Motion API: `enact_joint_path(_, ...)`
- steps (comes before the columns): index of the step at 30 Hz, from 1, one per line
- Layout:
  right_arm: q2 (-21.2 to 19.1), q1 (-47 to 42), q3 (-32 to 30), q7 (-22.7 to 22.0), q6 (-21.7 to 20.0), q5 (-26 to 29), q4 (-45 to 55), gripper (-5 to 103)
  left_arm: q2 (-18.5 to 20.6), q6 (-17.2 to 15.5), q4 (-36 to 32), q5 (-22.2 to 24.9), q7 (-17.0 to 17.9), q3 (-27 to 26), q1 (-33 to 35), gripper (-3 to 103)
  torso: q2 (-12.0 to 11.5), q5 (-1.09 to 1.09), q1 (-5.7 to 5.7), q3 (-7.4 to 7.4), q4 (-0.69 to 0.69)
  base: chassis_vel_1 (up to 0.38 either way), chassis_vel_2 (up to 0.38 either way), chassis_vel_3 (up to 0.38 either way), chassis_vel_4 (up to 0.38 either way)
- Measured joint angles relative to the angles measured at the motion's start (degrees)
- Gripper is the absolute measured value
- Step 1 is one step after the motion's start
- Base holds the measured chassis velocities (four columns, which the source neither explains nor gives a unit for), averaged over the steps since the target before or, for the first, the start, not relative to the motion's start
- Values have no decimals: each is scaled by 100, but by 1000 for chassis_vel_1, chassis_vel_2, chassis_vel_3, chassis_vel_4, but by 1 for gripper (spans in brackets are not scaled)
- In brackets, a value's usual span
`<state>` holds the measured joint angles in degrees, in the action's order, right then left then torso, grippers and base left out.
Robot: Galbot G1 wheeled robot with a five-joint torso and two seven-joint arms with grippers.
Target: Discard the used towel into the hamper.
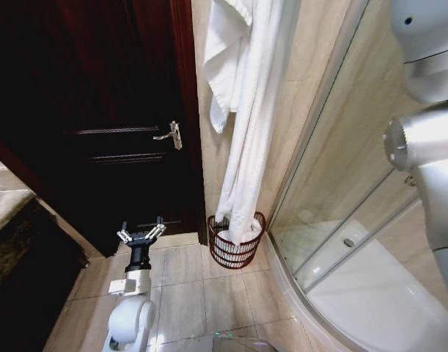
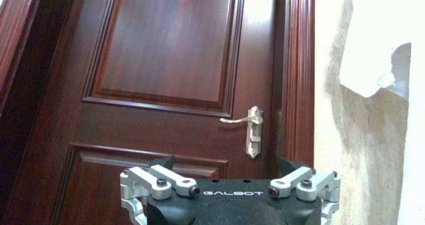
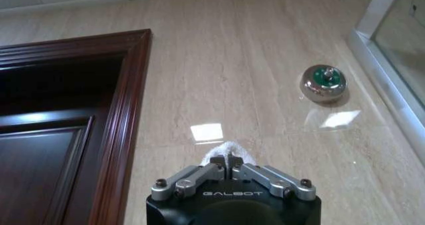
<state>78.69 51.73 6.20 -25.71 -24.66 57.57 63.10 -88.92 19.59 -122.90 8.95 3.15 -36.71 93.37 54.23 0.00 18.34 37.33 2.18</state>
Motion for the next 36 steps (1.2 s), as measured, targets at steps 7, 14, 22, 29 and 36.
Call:
enact_joint_path(7,48,177,-66,114,-7,-88,-234,2,-39,3,-7,-14,-1,-7,23,100,-12,-1,-7,-9,0,0,0,0,0)
enact_joint_path(14,5,132,-64,165,14,-124,-275,2,-79,21,-53,-34,-4,-13,65,100,-22,0,-11,-13,1,0,0,0,0)
enact_joint_path(22,-106,95,-41,94,7,-46,-105,2,-62,21,-101,-40,-5,-17,78,100,-29,0,-15,-17,0,0,0,0,0)
enact_joint_path(29,-88,5,25,61,101,21,-114,2,-80,21,-121,-65,-6,13,96,100,-34,1,-15,-18,0,0,0,0,0)
enact_joint_path(36,-18,-341,107,204,449,-208,-300,2,-81,108,-140,-49,-8,6,115,100,-38,0,-17,-20,1,0,0,0,0)
